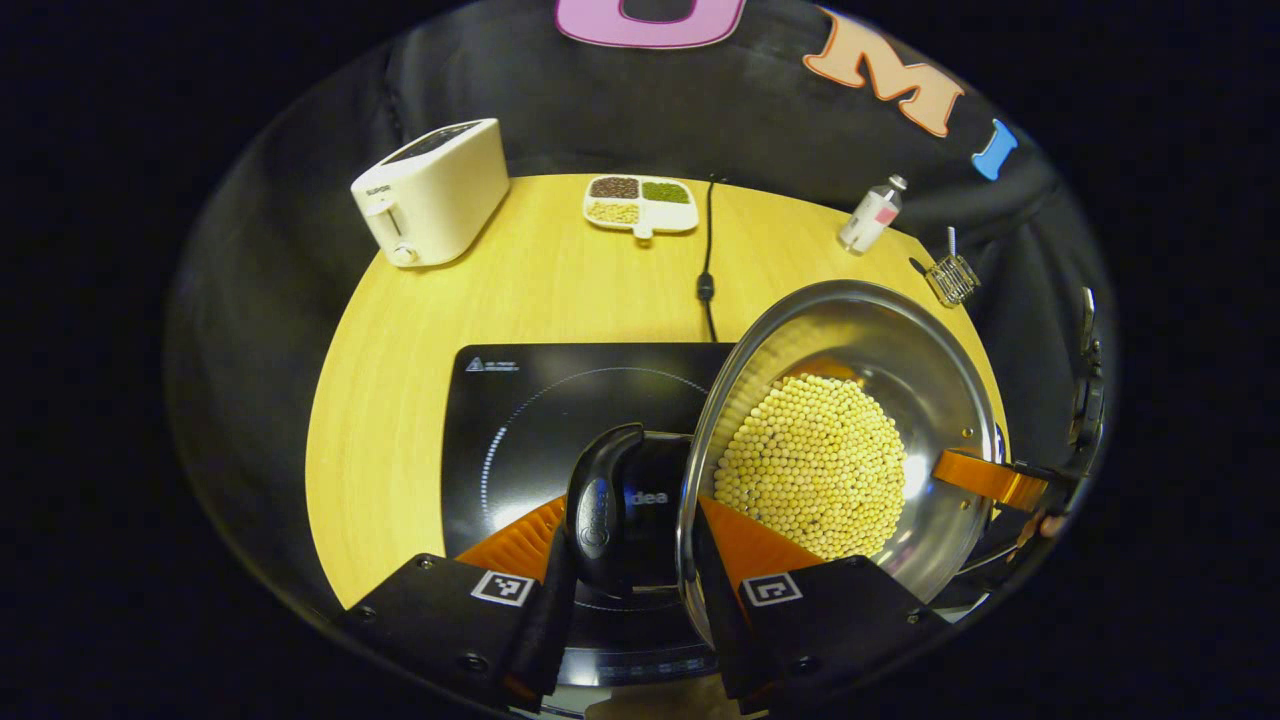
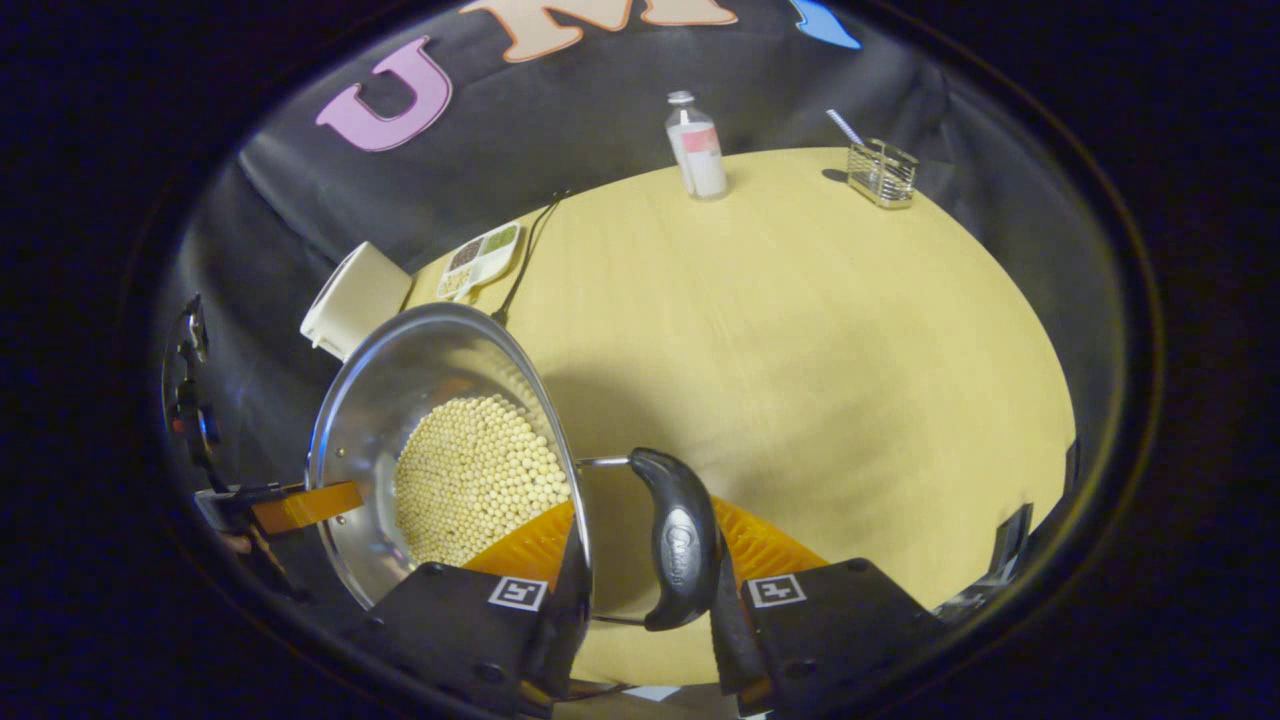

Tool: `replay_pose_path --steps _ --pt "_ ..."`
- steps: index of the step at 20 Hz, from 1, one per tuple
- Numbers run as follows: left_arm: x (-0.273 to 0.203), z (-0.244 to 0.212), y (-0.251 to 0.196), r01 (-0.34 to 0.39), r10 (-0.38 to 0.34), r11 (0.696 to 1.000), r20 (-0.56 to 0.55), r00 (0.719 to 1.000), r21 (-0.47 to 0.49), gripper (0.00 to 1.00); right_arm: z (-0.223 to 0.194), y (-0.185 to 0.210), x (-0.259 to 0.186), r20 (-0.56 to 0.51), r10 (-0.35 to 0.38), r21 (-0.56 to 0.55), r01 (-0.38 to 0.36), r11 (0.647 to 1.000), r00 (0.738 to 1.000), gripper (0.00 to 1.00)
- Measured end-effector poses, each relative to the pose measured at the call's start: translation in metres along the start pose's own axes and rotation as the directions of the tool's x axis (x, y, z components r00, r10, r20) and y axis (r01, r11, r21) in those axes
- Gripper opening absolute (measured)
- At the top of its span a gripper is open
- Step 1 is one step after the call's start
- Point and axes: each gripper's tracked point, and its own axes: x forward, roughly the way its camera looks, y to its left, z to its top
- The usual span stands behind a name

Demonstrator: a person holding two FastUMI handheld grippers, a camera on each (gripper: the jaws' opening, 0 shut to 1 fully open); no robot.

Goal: First push the handle of the pot to place it horizontally, then grasp the pot with both hands and set it on the induction cooktop.

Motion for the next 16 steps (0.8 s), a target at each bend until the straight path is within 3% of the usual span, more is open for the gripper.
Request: replay_pose_path --steps 11,12,16 --pt "0.000 0.006 0.077 -0.033 0.032 0.999 -0.013 0.999 -0.040 0.63 -0.009 0.075 0.032 -0.033 0.022 -0.032 -0.023 0.999 0.999 0.53" --pt "0.001 0.007 0.082 -0.035 0.035 0.998 -0.014 0.999 -0.043 0.63 -0.009 0.079 0.034 -0.037 0.023 -0.033 -0.025 0.999 0.999 0.58" --pt "0.004 0.007 0.096 -0.042 0.041 0.997 -0.026 0.999 -0.059 0.61 -0.010 0.096 0.043 -0.050 0.026 -0.045 -0.028 0.999 0.998 0.53"
